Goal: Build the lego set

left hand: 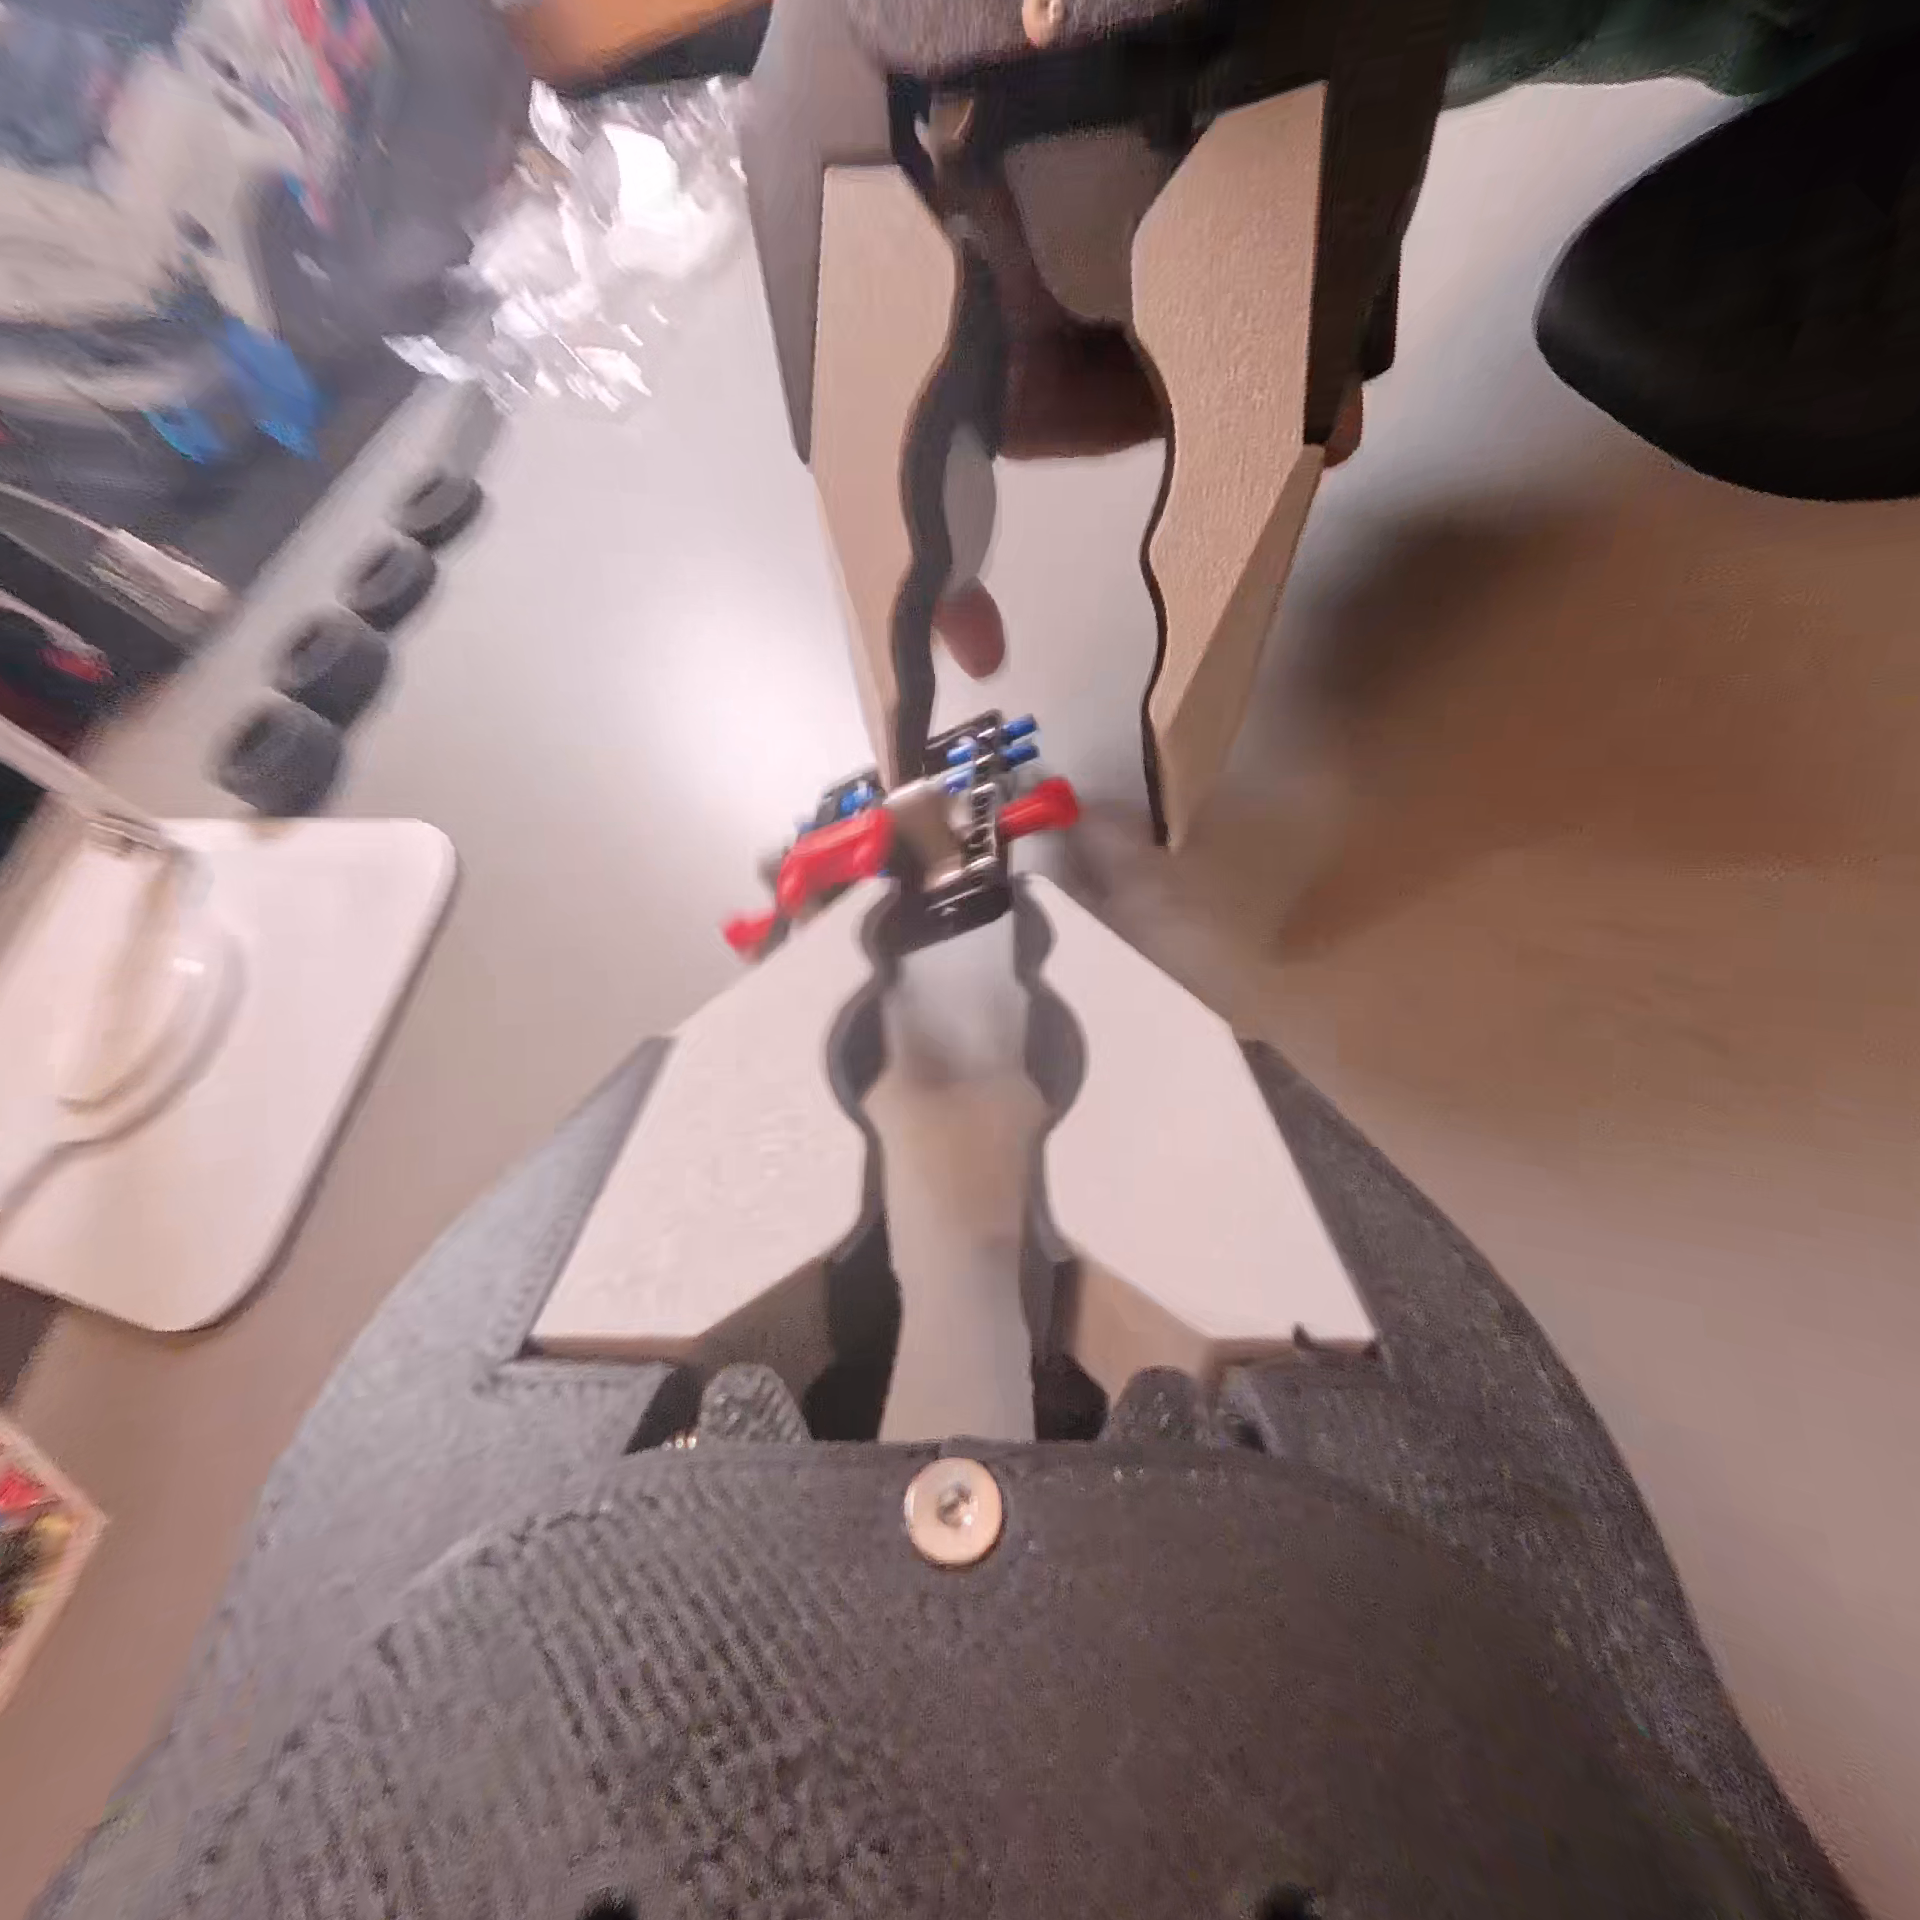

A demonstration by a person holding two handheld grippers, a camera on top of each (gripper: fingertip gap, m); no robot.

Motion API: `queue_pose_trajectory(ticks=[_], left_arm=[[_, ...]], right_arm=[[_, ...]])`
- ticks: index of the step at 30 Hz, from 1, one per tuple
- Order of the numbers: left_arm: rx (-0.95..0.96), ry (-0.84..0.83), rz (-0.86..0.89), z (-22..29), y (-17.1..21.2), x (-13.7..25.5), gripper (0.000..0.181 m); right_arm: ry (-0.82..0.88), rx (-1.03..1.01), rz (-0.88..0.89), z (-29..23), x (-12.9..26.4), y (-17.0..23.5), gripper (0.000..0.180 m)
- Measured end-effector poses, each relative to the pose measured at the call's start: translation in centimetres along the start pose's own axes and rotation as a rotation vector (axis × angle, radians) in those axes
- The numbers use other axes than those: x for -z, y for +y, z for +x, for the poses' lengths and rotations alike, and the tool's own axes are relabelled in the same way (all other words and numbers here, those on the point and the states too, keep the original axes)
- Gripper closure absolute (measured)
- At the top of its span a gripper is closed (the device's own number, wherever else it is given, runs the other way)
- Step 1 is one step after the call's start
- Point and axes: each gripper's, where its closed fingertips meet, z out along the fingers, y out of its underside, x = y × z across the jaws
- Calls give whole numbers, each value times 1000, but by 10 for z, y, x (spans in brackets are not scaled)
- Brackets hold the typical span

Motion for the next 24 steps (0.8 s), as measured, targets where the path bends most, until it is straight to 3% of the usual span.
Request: queue_pose_trajectory(ticks=[1, 5, 8, 11, 14, 17, 21, 24], left_arm=[[-43, -31, 21, -1, -4, 3, 171], [-187, -103, -52, -1, 1, 0, 172], [-118, -64, -55, 2, 6, -3, 166], [-39, -28, -42, 0, 11, -3, 180], [-15, -24, -49, -5, 14, -1, 177], [4, -46, -46, -17, 16, 6, 160], [181, 69, -116, -20, 35, 3, 112], [215, 160, -198, -10, 46, -11, 100]], right_arm=[[-9, -39, 23, -1, 0, -2, 130], [41, -87, 65, 8, 2, -5, 132], [33, -93, 45, 9, 1, 2, 134], [61, -54, 0, 12, -3, 14, 143], [117, 54, -85, 15, -7, 28, 149], [105, 65, -84, 10, -10, 25, 149], [64, -33, -41, 9, -10, 15, 144], [73, -77, -39, 13, -16, 9, 143]])
